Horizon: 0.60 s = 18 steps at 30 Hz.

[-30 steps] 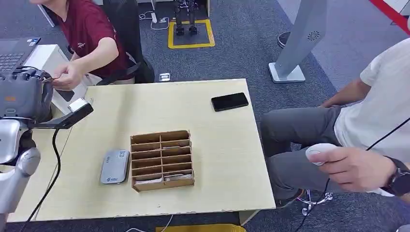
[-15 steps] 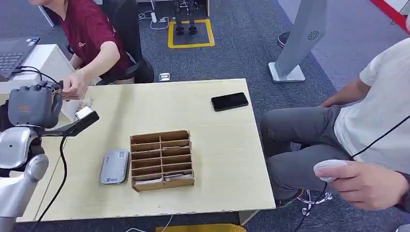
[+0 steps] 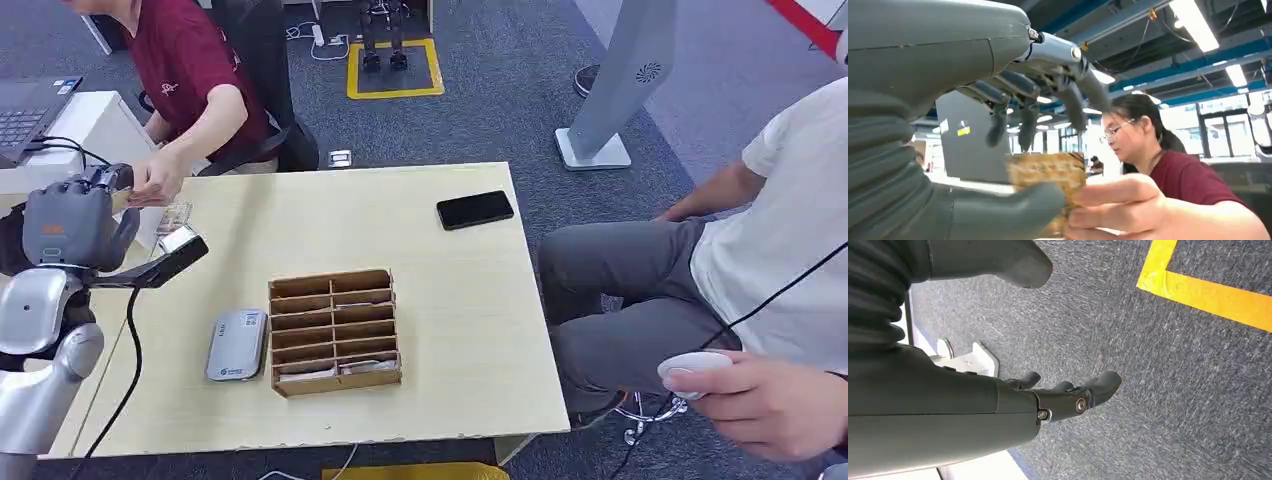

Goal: Pass the card to the sensor for recognition and then transmit it.

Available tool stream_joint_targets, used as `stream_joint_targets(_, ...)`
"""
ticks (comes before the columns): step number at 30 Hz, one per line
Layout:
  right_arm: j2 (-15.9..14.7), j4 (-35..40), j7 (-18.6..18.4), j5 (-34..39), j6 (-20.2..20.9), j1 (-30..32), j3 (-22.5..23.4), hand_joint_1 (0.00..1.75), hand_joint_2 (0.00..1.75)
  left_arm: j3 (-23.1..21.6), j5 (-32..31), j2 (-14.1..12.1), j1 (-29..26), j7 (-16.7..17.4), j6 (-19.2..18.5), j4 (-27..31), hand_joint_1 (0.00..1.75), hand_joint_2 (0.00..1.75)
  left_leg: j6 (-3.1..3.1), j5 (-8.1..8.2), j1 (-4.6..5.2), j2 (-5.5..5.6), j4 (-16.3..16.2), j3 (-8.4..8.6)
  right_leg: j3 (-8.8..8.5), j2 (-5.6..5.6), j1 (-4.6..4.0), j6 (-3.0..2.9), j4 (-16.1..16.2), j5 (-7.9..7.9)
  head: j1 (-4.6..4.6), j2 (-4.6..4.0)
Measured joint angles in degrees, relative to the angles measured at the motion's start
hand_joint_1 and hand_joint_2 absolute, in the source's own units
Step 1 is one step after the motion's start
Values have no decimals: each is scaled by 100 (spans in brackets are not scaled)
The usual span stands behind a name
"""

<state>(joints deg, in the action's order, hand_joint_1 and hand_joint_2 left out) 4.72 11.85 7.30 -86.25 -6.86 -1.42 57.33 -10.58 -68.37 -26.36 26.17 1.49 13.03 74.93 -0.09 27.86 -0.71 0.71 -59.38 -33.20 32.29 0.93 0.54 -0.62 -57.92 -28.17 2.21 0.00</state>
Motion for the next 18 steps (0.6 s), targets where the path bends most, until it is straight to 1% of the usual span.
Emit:
stream_joint_targets(5,0,0,0,0,7,10,0,0,175,70,164,-101,-265,-54,15,31,0,175,-1,-1,-1,0,0,1,0,0,0,0,-1,0,0,0)
stream_joint_targets(10,-2,0,-28,0,7,13,0,0,175,300,365,-282,-517,-157,70,81,0,175,-1,-1,-2,-1,0,0,1,0,-1,-1,-2,-1,0,0)
stream_joint_targets(17,-2,0,-9,0,2,10,0,0,175,470,415,-343,-674,-242,70,162,0,175,-1,-1,-1,3,0,-1,-1,-3,0,0,-1,-1,-2,0)
stream_joint_targets(18,-2,0,-9,0,4,12,0,0,175,485,501,-348,-724,-291,63,182,0,175,-1,-1,0,3,0,-1,-2,-3,0,0,-1,-1,0,0)
